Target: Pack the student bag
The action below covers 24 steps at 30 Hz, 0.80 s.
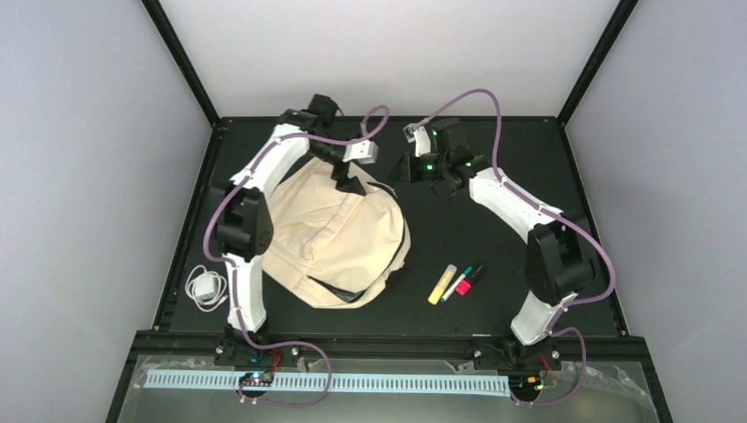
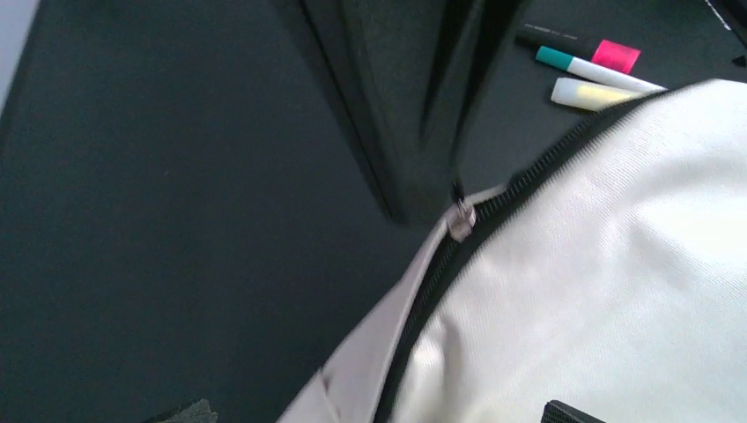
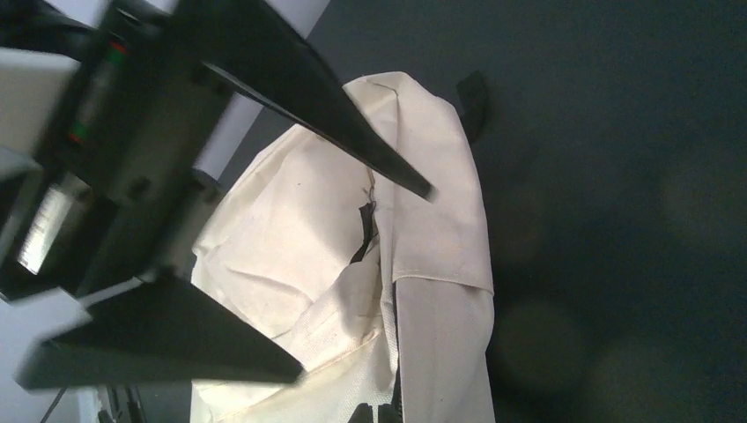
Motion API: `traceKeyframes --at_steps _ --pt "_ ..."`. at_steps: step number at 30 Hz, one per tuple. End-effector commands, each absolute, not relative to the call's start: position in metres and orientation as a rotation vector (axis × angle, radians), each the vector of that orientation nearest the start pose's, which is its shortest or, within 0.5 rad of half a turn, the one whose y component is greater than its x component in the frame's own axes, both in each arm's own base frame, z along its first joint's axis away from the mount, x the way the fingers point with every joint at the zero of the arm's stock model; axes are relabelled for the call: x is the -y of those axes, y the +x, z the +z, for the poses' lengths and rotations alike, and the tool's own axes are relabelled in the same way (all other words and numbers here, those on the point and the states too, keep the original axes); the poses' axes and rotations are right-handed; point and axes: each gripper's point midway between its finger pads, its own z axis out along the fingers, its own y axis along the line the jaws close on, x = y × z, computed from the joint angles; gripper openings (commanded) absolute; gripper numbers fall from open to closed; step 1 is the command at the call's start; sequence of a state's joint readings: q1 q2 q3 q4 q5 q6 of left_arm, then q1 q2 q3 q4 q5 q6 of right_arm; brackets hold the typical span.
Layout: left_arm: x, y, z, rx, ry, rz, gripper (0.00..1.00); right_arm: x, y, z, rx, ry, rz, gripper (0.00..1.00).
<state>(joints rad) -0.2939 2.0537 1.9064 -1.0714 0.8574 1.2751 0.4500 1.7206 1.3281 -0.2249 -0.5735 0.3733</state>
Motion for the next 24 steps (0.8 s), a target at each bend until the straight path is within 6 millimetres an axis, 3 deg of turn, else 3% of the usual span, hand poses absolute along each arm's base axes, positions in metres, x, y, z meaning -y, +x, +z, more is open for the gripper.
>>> traceKeyframes --at_steps 1,7,8,9,11,13,14,20,24 --pt "0.28 0.405 0.172 -1.507 1.827 -0.855 0.99 -0.3 0.402 0.227 -2.197 -0.447 1.109 0.01" --pt "0.293 0.403 0.15 -1.499 1.904 -0.884 0.98 -0.296 0.401 0.231 -2.193 -0.446 1.09 0.01" --pt "0.293 0.404 0.146 -1.512 1.907 -0.873 0.94 -0.295 0.401 0.231 -2.192 -0.446 1.083 0.01" --pt "0.292 0.405 0.142 -1.528 1.905 -0.868 0.85 -0.294 0.401 0.231 -2.192 -0.446 1.074 0.01" --pt "0.289 0.408 0.138 -1.563 1.91 -0.845 0.56 -0.292 0.399 0.231 -2.198 -0.445 1.059 0.01" --pt "0.283 0.41 0.138 -1.608 1.921 -0.796 0.14 -0.287 0.398 0.231 -2.2 -0.444 1.041 0.01" --pt "0.28 0.413 0.139 -1.636 1.911 -0.77 0.03 -0.284 0.398 0.229 -2.205 -0.44 1.027 0.01" --pt "0.245 0.429 0.163 -1.675 1.807 -0.741 0.02 -0.252 0.389 0.215 -2.238 -0.372 0.999 0.01" --pt "0.218 0.444 0.178 -1.707 1.71 -0.724 0.02 -0.246 0.372 0.203 -2.274 -0.373 1.007 0.01"
